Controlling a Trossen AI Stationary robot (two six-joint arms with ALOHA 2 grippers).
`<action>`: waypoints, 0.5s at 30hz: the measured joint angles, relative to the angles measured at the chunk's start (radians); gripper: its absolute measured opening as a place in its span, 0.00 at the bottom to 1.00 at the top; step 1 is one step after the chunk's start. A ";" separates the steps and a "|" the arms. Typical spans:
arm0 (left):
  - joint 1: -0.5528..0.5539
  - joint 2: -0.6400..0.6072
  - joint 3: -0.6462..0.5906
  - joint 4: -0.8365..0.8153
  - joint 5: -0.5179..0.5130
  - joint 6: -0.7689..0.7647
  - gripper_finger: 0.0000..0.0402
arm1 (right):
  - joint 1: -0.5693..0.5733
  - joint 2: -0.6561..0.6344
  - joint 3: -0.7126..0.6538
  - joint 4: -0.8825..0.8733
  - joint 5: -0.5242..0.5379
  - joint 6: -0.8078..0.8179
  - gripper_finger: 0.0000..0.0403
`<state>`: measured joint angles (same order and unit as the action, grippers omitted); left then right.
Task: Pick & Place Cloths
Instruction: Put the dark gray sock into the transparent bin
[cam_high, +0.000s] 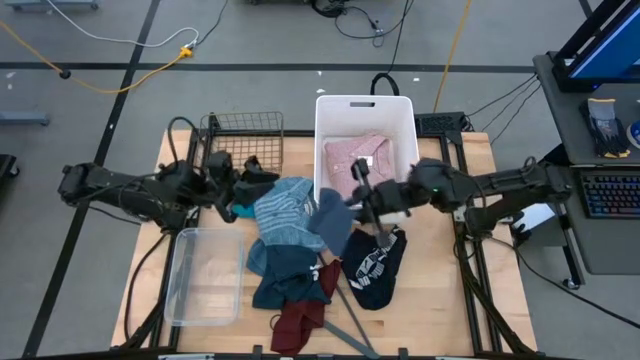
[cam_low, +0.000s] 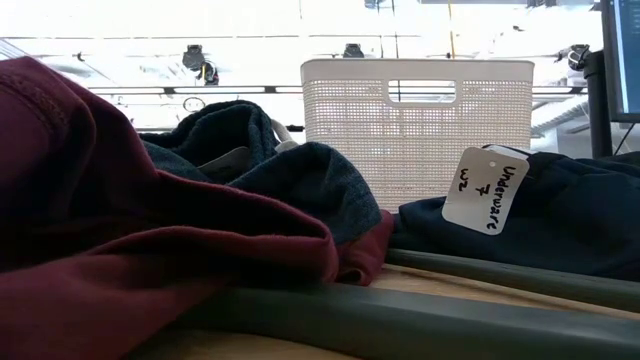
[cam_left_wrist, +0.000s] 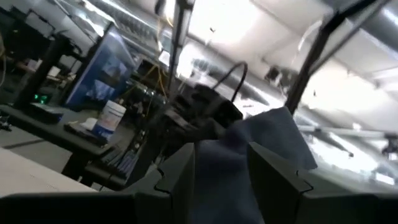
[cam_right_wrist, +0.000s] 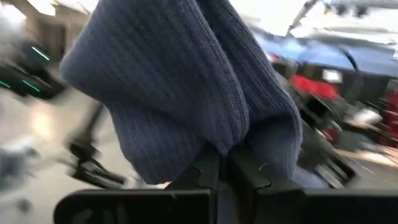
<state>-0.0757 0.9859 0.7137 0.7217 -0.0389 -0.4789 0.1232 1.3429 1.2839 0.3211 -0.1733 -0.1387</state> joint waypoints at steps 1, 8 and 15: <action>0.000 0.014 0.029 -0.016 0.018 0.018 0.37 | -0.003 0.011 0.024 -0.039 0.028 -0.024 0.01; 0.000 0.092 0.168 -0.078 0.112 0.109 0.51 | -0.007 0.036 0.075 -0.086 0.098 -0.144 0.01; 0.000 0.161 0.242 -0.104 0.168 0.119 0.66 | -0.007 0.035 0.075 -0.038 0.153 -0.159 0.01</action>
<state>-0.0756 1.1465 0.9554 0.6174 0.1291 -0.3603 0.1158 1.3781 1.3590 0.2828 -0.0202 -0.2974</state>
